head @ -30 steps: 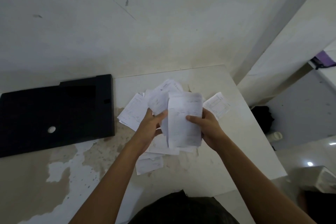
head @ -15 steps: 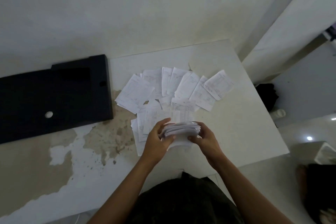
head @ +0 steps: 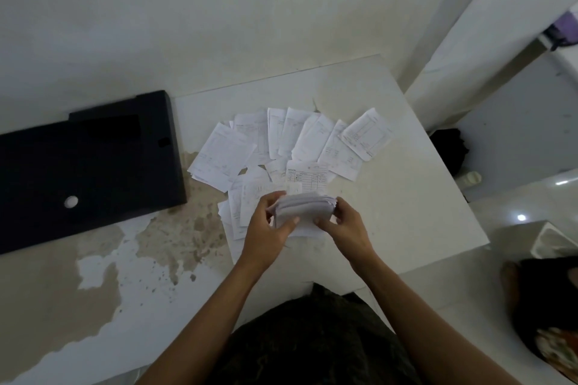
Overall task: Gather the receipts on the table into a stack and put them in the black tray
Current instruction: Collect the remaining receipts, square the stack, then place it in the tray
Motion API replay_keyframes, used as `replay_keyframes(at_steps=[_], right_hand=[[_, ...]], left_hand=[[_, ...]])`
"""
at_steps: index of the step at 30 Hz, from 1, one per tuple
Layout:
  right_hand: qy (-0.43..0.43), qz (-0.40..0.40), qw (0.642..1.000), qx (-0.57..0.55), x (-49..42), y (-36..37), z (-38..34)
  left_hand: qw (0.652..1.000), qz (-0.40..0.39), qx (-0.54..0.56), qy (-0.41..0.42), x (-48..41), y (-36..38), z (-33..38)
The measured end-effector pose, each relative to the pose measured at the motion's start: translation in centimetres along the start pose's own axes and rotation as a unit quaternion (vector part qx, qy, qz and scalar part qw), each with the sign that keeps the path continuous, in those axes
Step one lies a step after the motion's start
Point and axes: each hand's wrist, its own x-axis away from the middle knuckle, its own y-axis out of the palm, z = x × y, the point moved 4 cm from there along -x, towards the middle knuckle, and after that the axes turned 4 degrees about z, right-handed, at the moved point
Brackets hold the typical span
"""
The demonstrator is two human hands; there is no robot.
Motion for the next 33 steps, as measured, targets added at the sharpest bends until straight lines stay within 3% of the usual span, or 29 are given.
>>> replay_keyframes(at_steps=[4,11,17,24,33], right_hand=[[0.006,-0.014,0.999,-0.052,-0.2,0.5,-0.3],[0.030,0.006,0.994,-0.107,0.3,1.9,-1.2],[0.046,0.078,0.993,-0.081,0.5,1.9,-1.5],[0.050,0.069,0.989,-0.123,0.7,2.0,-1.2],[0.103,0.089,0.978,-0.161,1.2,1.5,-0.8]], left_hand=[[1.000,0.007,0.025,0.000,0.1,0.4,0.3],[0.983,0.052,0.166,-0.058,0.0,1.5,1.3],[0.991,0.100,0.083,-0.041,-0.2,1.6,1.7],[0.974,0.109,0.196,-0.042,0.0,2.5,1.3],[0.963,0.202,0.159,-0.082,-0.1,2.9,1.1]])
